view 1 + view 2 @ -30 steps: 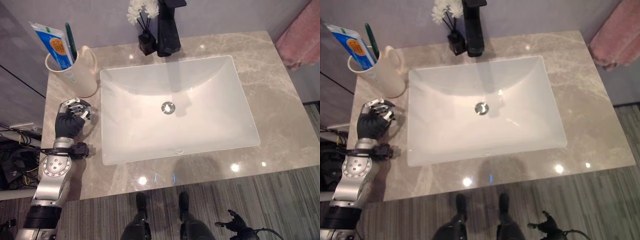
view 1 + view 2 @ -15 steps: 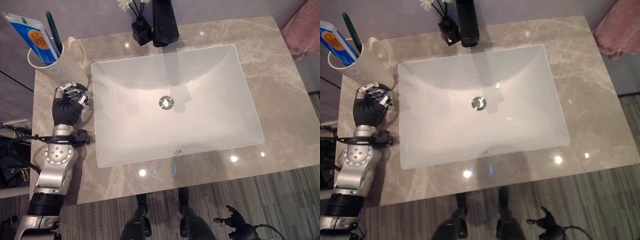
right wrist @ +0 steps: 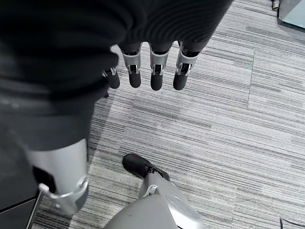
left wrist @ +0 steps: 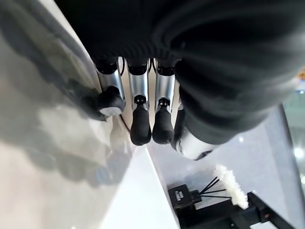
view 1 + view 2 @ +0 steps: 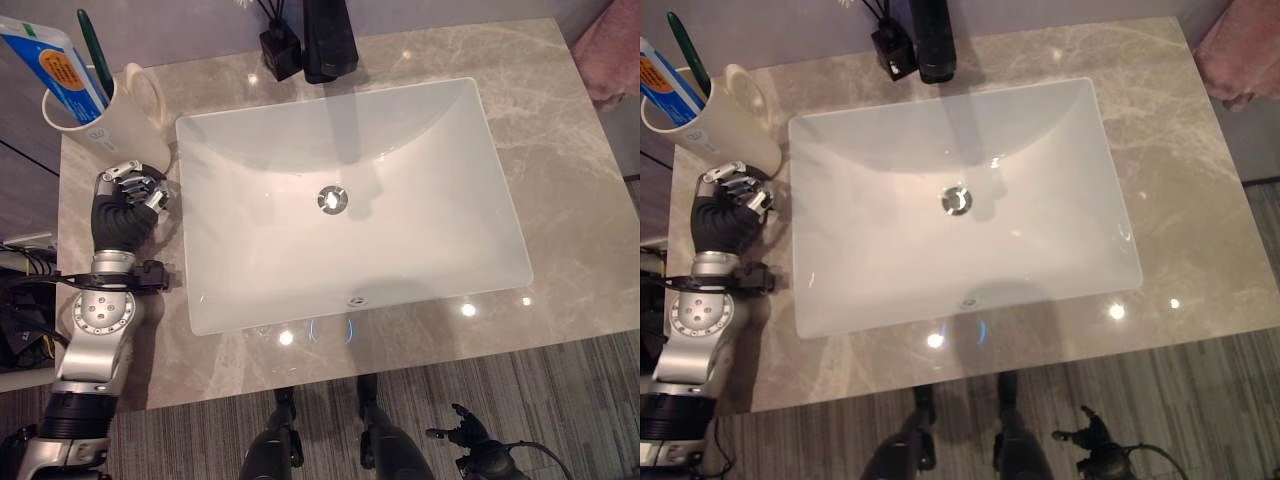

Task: Put brush and paste in cup on sink, flatten towel.

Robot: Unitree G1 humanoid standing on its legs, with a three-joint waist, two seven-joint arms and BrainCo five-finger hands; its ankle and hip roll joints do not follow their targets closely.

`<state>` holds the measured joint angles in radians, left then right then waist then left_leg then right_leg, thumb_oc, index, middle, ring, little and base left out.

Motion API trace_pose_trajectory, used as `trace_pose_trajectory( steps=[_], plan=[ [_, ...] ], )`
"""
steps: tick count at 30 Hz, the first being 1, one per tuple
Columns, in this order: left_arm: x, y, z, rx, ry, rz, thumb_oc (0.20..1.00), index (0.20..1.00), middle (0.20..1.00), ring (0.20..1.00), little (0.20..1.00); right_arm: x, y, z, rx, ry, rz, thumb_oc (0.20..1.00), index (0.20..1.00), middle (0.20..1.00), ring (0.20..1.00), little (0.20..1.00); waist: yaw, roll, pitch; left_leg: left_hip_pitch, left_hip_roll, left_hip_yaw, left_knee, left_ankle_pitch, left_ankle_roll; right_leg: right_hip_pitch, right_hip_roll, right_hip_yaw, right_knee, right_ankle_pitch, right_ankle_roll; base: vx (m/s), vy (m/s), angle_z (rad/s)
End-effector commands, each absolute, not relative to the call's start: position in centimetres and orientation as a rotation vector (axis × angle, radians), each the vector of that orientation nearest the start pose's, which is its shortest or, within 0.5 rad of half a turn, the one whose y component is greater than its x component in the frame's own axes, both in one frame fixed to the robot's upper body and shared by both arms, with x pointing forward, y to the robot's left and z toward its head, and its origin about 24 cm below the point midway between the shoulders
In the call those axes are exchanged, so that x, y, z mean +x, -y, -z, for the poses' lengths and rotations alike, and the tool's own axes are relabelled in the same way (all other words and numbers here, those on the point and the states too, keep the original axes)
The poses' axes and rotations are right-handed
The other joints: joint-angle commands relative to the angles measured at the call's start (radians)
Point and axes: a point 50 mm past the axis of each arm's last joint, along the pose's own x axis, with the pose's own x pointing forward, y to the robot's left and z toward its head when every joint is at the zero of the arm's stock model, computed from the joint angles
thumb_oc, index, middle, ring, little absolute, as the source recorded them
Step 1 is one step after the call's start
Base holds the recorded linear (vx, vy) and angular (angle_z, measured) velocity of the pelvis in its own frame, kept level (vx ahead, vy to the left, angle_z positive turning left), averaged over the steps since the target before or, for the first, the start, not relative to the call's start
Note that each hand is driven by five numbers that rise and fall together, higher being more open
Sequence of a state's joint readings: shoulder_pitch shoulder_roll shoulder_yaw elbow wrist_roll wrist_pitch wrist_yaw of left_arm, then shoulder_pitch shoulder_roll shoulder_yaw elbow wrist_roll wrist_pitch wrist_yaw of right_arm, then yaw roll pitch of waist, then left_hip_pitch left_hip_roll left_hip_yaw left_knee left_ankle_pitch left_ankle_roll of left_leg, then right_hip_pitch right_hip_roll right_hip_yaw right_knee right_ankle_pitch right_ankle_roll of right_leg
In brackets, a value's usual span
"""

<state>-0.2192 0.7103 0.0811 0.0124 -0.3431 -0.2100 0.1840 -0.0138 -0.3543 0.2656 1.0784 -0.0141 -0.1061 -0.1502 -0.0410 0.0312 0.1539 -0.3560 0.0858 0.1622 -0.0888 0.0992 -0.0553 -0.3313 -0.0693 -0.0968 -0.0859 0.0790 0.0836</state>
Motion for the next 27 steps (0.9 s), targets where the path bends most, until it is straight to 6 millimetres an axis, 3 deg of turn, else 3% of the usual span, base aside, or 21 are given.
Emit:
trace_pose_trajectory(
  steps=[1,14,27],
  plan=[
    [27.1,-30.7,-15.5,0.392,0.322,-0.283,0.200,0.200,0.200,0.200,0.200,13.0,27.1,13.2,-0.572,-0.964,0.071,1.000,1.000,1.000,1.000,1.000,-0.004,-0.015,-0.010,0.003,-0.010,-0.064,0.002,-0.007,-0.019,-0.029,-0.044,0.011,-0.001,0.063,0.047,0.00,0.000,0.00],
    [29.1,-30.6,-17.8,0.349,0.368,-0.261,0.200,0.200,0.200,0.200,0.200,13.5,27.2,12.9,-0.574,-0.946,0.073,1.000,1.000,1.000,1.000,1.000,-0.015,-0.013,0.001,-0.021,-0.008,-0.073,0.002,0.005,-0.025,-0.046,-0.043,0.007,-0.001,0.067,0.049,0.00,0.000,0.03],
    [30.7,-29.7,-18.4,0.353,0.371,-0.240,0.200,0.200,0.200,0.200,0.200,14.2,27.0,12.7,-0.578,-0.926,0.065,1.000,1.000,1.000,1.000,1.000,-0.030,-0.021,0.014,-0.042,-0.007,-0.068,0.002,0.008,-0.024,-0.074,-0.042,0.024,-0.001,0.074,0.051,0.00,0.000,0.00]
  ],
)
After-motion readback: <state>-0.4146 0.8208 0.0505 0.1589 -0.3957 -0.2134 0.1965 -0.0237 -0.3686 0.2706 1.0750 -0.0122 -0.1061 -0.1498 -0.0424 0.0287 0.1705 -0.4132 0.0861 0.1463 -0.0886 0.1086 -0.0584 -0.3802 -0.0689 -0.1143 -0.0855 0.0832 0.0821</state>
